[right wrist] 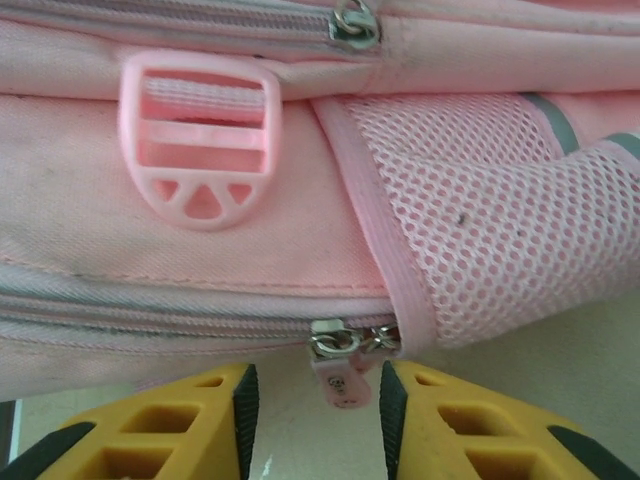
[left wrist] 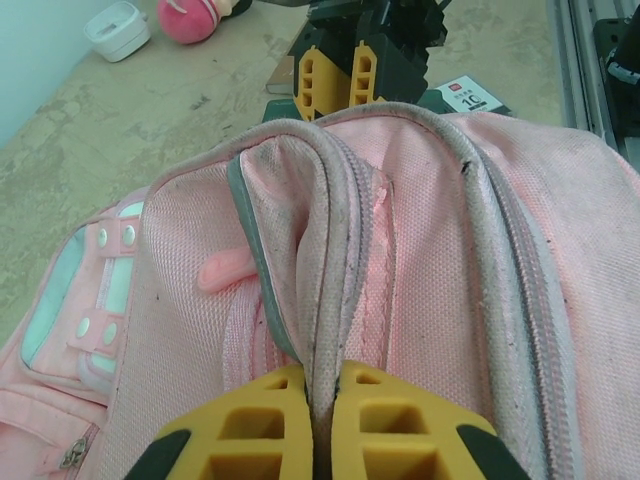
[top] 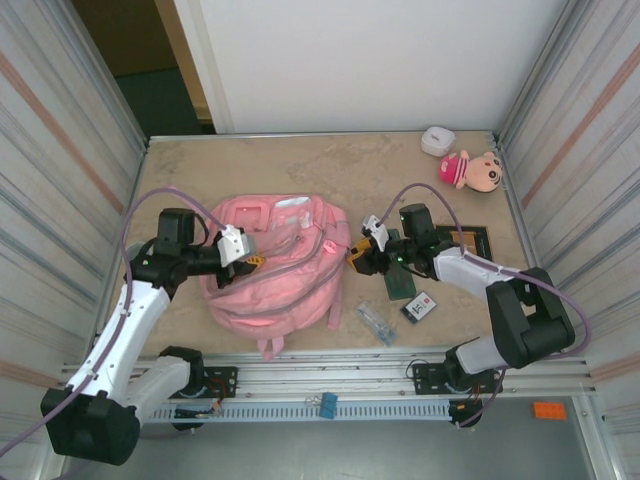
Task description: Pack the student bag
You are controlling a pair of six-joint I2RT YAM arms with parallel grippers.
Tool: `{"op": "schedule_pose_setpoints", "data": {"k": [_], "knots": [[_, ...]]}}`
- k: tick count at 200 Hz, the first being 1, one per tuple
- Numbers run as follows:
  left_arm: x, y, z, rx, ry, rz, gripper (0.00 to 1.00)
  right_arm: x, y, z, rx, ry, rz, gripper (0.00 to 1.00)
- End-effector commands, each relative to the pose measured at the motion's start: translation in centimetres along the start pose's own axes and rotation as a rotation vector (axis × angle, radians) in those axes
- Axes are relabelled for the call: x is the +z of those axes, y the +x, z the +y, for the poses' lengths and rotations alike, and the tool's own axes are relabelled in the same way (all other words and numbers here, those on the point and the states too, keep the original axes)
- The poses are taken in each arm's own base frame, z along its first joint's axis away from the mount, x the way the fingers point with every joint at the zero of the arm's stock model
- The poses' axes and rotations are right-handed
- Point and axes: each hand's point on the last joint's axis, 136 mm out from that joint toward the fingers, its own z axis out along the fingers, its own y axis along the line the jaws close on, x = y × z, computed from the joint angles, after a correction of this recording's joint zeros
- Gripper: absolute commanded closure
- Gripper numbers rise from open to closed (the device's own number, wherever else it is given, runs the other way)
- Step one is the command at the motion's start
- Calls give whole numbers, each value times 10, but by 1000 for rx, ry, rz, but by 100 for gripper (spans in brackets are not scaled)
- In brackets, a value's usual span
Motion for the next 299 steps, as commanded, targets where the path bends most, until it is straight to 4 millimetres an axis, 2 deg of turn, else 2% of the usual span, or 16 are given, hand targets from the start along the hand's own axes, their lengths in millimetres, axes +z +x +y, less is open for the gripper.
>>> {"op": "schedule_pose_setpoints", "data": {"k": [1,61,99,110,129,141,169,193,205,208,217,224,254,299], "knots": [[-14,-39,3,113,-22,-142,100,3,-6,-6,19,-6,-10,60],[-15,-41,6,104,-35,-158,100,2,-8,-2,13,-16,-20,59],[-14,-41,5,94,-29,-173,100,3,-12,-3,11,-11,-36,56],[-14,-41,6,95,-33,-170,100,2,-14,-2,5,-11,-40,61],[-13,-35,11,94,-62,-143,100,-1,-18,-2,-6,1,-48,82],[-13,-31,13,94,-83,-122,100,-4,-20,-1,-11,12,-53,90],[-11,-24,16,88,-105,-98,100,-9,-21,5,-14,4,-53,99],[-11,-25,14,86,-98,-109,100,-10,-20,7,-13,-1,-46,100],[-11,-27,12,88,-88,-124,100,-9,-17,4,-5,12,-36,94],[-11,-28,12,88,-86,-127,100,-8,-15,2,-1,16,-31,90],[-12,-30,11,91,-83,-135,100,-6,-13,-1,5,26,-25,72],[-12,-30,11,88,-79,-138,100,-4,-13,-3,9,29,-22,66],[-13,-36,11,94,-76,-157,100,4,-8,-4,15,16,-2,59],[-13,-38,10,94,-65,-167,100,16,-9,-7,3,23,-7,58]]}}
